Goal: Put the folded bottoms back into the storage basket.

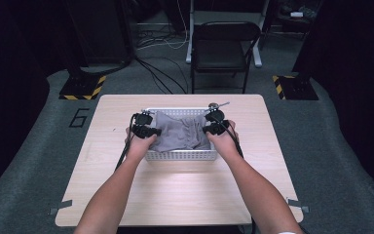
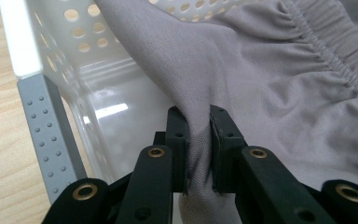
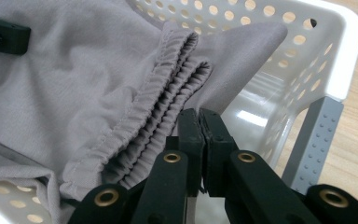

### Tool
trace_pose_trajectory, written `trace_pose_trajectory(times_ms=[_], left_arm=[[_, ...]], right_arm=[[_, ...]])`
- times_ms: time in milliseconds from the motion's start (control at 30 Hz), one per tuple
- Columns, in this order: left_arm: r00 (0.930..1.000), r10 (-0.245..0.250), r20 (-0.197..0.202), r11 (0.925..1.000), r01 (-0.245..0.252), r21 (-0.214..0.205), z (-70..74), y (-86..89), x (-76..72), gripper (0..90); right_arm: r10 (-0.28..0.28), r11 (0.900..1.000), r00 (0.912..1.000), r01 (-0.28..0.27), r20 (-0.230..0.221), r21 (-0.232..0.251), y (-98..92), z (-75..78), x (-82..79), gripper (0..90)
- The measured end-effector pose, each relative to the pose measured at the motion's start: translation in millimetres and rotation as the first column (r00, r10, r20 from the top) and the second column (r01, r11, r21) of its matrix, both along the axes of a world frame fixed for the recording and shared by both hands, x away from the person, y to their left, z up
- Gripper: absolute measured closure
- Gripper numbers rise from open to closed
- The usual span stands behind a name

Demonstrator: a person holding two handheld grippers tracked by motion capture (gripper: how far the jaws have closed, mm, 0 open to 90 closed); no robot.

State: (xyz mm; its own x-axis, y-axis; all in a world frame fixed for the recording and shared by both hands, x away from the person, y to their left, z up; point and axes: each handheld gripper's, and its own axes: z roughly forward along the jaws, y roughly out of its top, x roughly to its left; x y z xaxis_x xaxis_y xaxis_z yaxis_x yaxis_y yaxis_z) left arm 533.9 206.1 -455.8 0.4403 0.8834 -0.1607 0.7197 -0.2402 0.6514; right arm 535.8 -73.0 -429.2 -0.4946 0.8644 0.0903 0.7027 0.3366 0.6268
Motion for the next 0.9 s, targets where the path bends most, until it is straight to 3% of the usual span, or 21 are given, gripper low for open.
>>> trace_pose_trajectory(times_ms=[33,167,267,433,767,900], left_arm=[[0.9999,-0.016,-0.004,0.9998,0.016,0.013,0.0,0.5,0.4,79.2],[0.9997,0.008,0.022,0.9995,-0.009,0.029,1.6,0.7,-0.9,69.0],[0.9992,0.020,0.034,0.9992,-0.021,0.033,4.2,3.8,-1.0,61.2],[0.9989,0.035,0.032,0.9992,-0.036,0.020,6.3,6.0,-2.3,54.2],[0.9996,-0.009,0.029,0.9999,0.009,0.013,12.3,4.8,-7.4,51.0],[0.9998,-0.014,0.015,0.9998,0.014,-0.011,18.4,6.3,-10.3,50.3]], right_arm=[[-0.002,1.0000,1.0000,0.002,0.001,-0.001,0.7,-0.8,0.1,88.3],[0.006,1.0000,0.9999,-0.006,-0.009,-0.003,3.5,-3.9,-0.1,86.4],[-0.006,1.0000,1.0000,0.006,0.005,-0.001,2.8,-4.4,-0.9,74.1],[-0.002,1.0000,1.0000,0.002,0.006,0.010,0.4,-3.8,-1.5,65.2],[0.018,0.9998,0.9996,-0.018,0.021,0.010,-1.1,0.1,-6.7,57.2],[0.035,0.9994,0.9989,-0.035,0.031,0.005,-0.7,3.2,-10.1,55.1]])
